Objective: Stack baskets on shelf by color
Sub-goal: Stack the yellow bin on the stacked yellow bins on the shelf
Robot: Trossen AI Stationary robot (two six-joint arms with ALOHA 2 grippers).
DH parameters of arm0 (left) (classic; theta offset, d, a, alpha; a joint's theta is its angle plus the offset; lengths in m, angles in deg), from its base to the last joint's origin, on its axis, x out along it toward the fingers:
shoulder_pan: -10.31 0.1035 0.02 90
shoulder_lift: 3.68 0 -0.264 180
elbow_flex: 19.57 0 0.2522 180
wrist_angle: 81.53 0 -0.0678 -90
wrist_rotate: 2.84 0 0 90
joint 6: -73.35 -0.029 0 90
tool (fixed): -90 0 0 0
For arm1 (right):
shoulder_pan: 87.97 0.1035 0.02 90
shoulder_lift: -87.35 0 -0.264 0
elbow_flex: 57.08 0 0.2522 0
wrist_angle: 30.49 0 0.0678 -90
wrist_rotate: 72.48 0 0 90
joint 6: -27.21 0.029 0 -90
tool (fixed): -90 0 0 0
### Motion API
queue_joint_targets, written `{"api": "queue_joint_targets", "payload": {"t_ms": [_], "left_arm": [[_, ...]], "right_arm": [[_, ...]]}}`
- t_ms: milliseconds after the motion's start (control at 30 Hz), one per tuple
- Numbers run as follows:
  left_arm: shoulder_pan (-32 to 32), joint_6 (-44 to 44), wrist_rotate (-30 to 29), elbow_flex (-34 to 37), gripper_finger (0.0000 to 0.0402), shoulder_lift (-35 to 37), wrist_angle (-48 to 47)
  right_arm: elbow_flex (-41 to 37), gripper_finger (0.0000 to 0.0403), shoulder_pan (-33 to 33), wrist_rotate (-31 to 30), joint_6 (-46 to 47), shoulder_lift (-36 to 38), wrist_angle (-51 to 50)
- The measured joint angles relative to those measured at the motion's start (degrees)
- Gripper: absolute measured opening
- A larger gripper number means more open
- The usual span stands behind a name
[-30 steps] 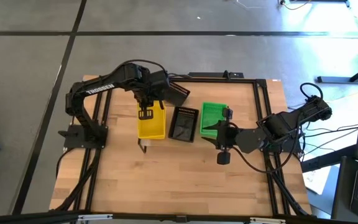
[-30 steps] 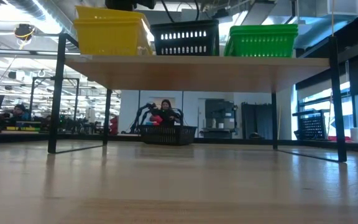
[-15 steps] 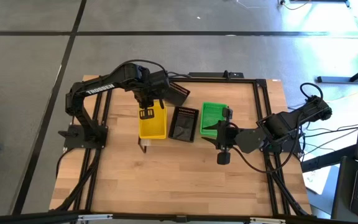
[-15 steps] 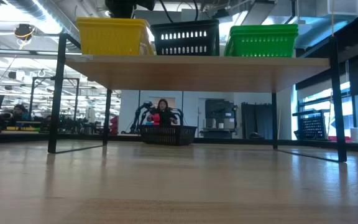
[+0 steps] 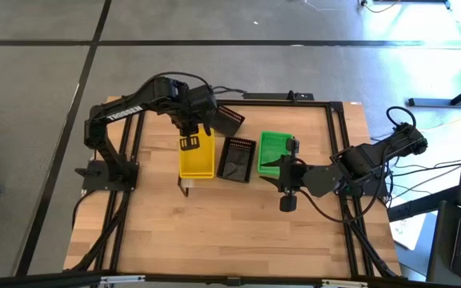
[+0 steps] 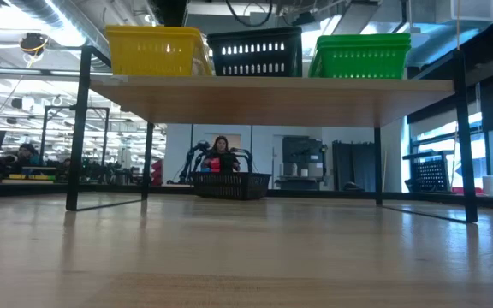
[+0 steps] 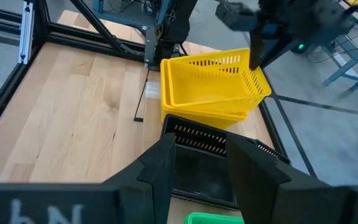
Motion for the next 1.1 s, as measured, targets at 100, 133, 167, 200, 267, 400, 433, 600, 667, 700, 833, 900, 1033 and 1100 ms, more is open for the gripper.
{"api": "queue_joint_targets", "payload": {"t_ms": [100, 133, 167, 200, 267, 400, 433, 600, 667, 700, 833, 900, 1033, 1100], "left_arm": [[0.00, -0.04, 0.00, -2.09, 0.0050, 0.00, -0.01], [0.00, -0.05, 0.00, -2.72, 0.0051, 0.00, 0.00], [0.00, -0.06, 0.00, -3.25, 0.0052, 0.00, 0.00], [0.00, -0.08, -0.01, -3.63, 0.0052, 0.02, -0.02], [0.00, -0.19, -0.02, -3.83, 0.0052, 0.02, 0.00], [-0.33, -2.84, -0.60, -3.83, 0.0049, 0.00, 0.02], [-0.53, -3.11, -1.37, -3.83, 0.0049, 0.00, 0.03], [-1.83, -6.17, -5.26, -3.85, 0.0047, 0.00, 0.03], [-2.43, -7.49, -5.40, -3.85, 0.0041, 0.00, 0.12], [-2.67, -7.66, -5.40, -3.85, 0.0035, 0.00, 0.25], [-3.04, -7.69, -5.46, -3.85, 0.0005, 0.00, 0.41], [-3.02, -7.73, -6.03, -3.77, 0.0005, 0.00, 0.45], [-3.02, -7.72, -6.48, -1.96, 0.0001, -0.01, 0.55], [-3.02, -7.72, -6.48, -0.73, 0.0001, -0.02, 0.57]], "right_arm": [[0.00, 0.0139, 0.00, 0.00, 0.12, 0.00, 0.00], [0.00, 0.0139, 0.00, 0.00, 0.22, 0.00, 0.00], [0.00, 0.0139, 0.00, 0.00, 0.33, 0.02, 0.02], [0.00, 0.0139, 0.00, 0.00, 0.35, 0.00, 0.01], [0.00, 0.0139, 0.00, 0.00, 0.36, 0.02, 0.02], [0.00, 0.0139, 0.00, 0.00, 0.44, 0.02, 0.04], [0.00, 0.0139, 0.00, 0.00, 0.44, 0.01, 0.04], [0.00, 0.0139, 0.01, 0.00, 0.55, 0.02, 0.07], [0.00, 0.0139, 0.00, 0.00, 0.60, 0.01, 0.09], [0.00, 0.0139, 0.00, -0.02, 0.67, 0.01, 0.09], [0.00, 0.0139, 0.00, -0.04, 1.90, 0.02, 0.11], [0.00, 0.0139, 0.00, -0.04, 1.91, 0.01, 0.11], [0.00, 0.0139, 0.01, -0.04, 1.89, 0.00, 0.11], [0.00, 0.0139, 0.00, -0.04, 1.89, 0.02, 0.11]]}}
